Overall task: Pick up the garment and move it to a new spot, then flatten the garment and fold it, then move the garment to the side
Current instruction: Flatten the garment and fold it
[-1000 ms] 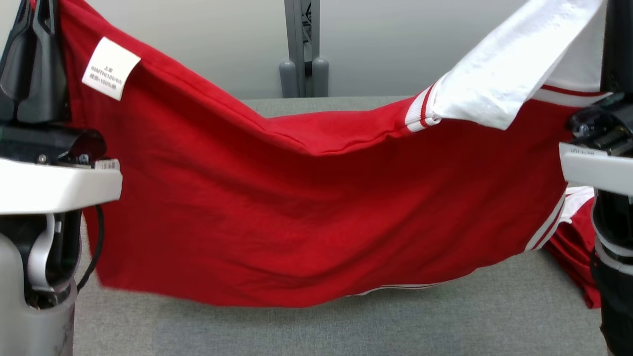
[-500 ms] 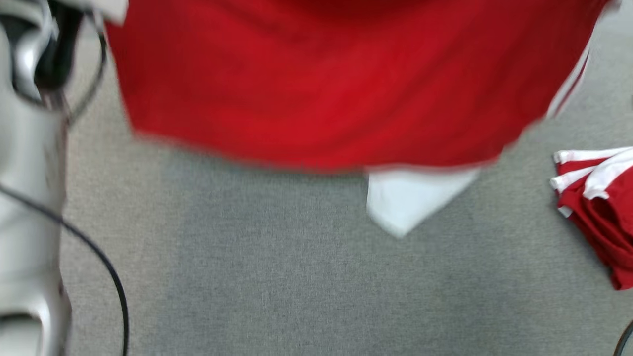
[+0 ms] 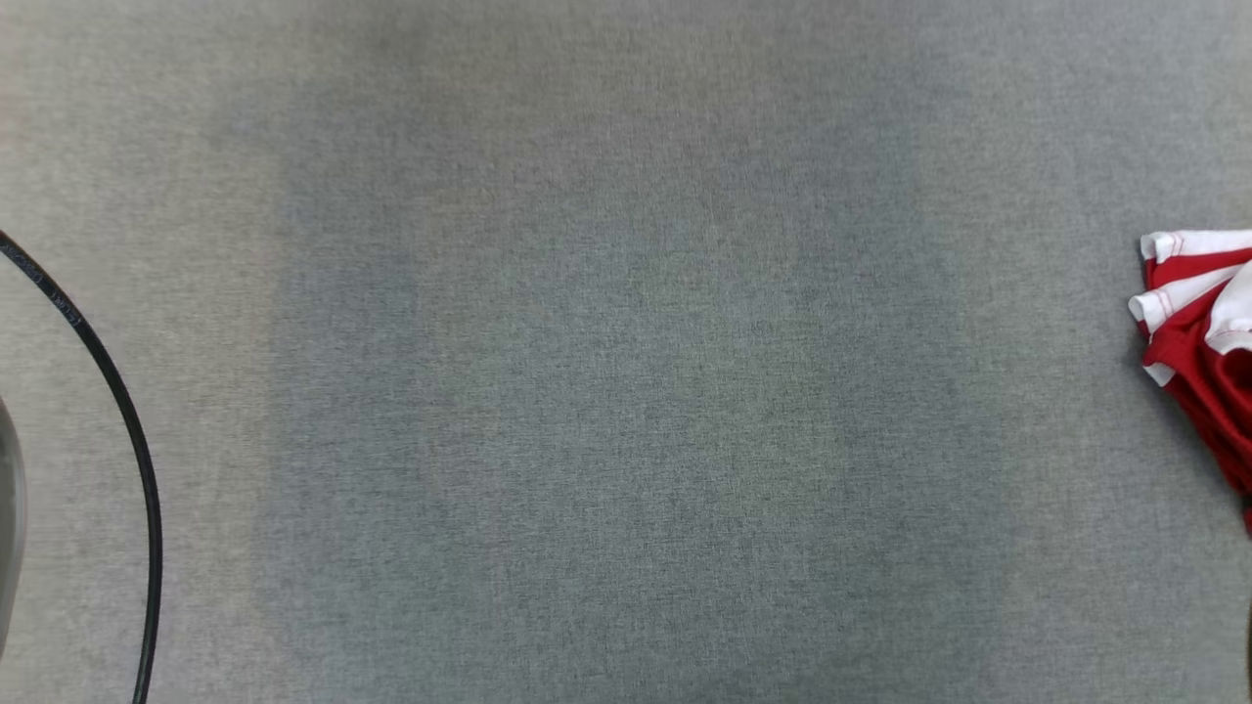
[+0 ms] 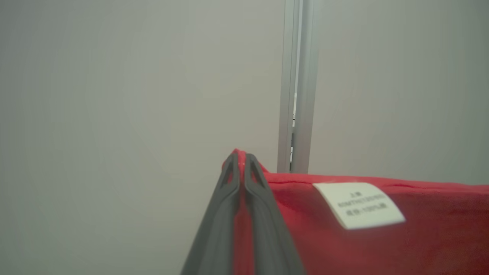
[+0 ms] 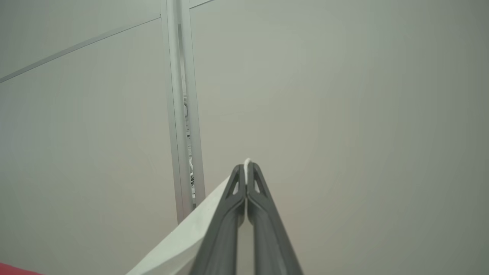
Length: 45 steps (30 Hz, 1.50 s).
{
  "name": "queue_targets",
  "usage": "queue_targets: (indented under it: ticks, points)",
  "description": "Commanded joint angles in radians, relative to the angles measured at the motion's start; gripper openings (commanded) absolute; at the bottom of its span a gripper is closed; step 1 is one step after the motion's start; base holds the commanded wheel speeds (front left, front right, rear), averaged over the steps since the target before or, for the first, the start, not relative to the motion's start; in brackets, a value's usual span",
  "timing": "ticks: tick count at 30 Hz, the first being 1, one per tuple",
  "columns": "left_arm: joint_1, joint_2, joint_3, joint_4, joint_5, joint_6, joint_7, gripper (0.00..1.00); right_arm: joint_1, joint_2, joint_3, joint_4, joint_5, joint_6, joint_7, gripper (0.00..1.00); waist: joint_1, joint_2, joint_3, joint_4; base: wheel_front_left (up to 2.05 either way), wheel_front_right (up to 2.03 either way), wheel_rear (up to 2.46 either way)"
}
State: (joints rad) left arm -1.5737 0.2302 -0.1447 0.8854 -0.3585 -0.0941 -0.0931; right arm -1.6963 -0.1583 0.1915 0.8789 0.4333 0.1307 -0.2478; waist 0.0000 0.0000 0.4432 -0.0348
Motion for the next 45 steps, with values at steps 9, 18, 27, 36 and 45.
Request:
queue_targets:
  ticks: [9, 18, 27, 36, 45]
  points:
    - [0.047, -0.053, -0.037, 0.23, -0.062, -0.036, 0.002, 0.0, 0.078, 0.004, 0.123, 0.156, 0.04, 0.0, -0.015, 0.0, 0.0, 0.0, 0.073, 0.014, 0.0, 0.0, 0.0]
    - [0.24, -0.119, -0.083, 0.215, -0.151, -0.036, -0.096, 0.0, 0.404, -0.079, 0.233, -0.109, 0.207, 0.0, -0.02, 0.0, 0.0, 0.0, 0.079, 0.048, 0.0, 0.0, 0.0]
    - [0.623, -0.101, -0.094, -0.043, -0.178, -0.031, -0.168, 0.0, 0.983, -0.103, 0.164, -0.497, 0.27, 0.0, -0.018, 0.0, 0.0, 0.0, -0.002, 0.046, 0.0, 0.0, 0.0]
    - [1.131, 0.03, -0.059, -0.523, -0.201, 0.054, -0.05, 0.0, 1.477, -0.048, 0.07, -0.748, 0.238, 0.0, -0.008, 0.0, 0.0, 0.0, -0.141, 0.008, 0.0, 0.0, 0.0]
    - [1.547, 0.124, -0.037, -0.913, -0.261, 0.155, 0.158, 0.0, 1.803, 0.053, -0.041, -0.942, 0.15, 0.0, 0.11, 0.0, 0.0, 0.0, -0.235, -0.013, 0.0, 0.0, 0.0]
